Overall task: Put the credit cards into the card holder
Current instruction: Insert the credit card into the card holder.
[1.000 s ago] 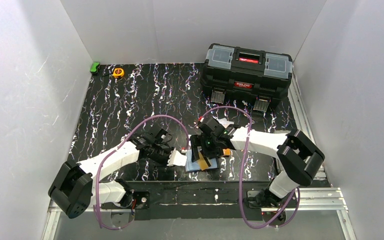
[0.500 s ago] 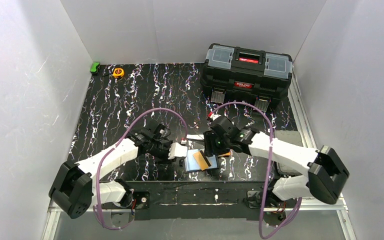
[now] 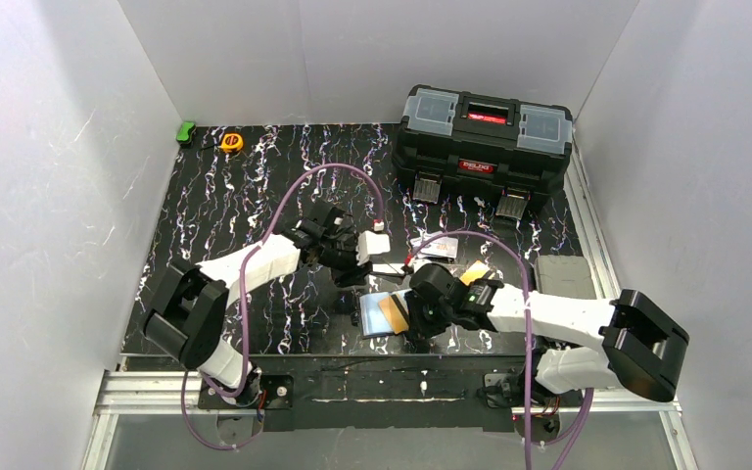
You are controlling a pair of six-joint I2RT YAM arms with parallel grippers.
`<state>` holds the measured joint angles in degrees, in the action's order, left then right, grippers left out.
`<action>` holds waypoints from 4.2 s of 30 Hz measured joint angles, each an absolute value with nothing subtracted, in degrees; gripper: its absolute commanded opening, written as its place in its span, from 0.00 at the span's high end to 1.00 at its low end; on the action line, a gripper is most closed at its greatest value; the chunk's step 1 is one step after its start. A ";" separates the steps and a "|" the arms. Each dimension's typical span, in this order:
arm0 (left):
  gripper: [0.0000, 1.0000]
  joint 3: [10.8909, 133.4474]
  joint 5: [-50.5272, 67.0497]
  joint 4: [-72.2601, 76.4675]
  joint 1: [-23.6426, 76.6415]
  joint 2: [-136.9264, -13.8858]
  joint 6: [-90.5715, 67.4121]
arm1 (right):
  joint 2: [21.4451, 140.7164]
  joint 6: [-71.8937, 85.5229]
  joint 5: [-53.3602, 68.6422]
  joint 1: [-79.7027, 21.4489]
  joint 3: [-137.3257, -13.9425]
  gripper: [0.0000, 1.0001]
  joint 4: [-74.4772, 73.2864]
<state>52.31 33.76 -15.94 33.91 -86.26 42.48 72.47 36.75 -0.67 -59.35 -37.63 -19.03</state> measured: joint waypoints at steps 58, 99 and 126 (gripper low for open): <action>0.75 46.35 16.40 -1.34 41.89 -89.78 34.89 | 77.41 44.60 -8.29 -65.49 -32.88 0.91 -5.50; 0.77 42.92 26.17 -13.96 42.09 -71.81 29.78 | 63.51 33.76 -1.91 -51.77 -34.68 0.57 0.40; 0.71 31.53 30.22 -8.19 42.09 -74.70 56.36 | 77.08 41.04 9.43 -47.20 -28.97 0.47 8.62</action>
<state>31.53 30.22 -8.19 42.09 -74.70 56.36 77.08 41.04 9.43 -47.20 -28.97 8.62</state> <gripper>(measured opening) 0.296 0.542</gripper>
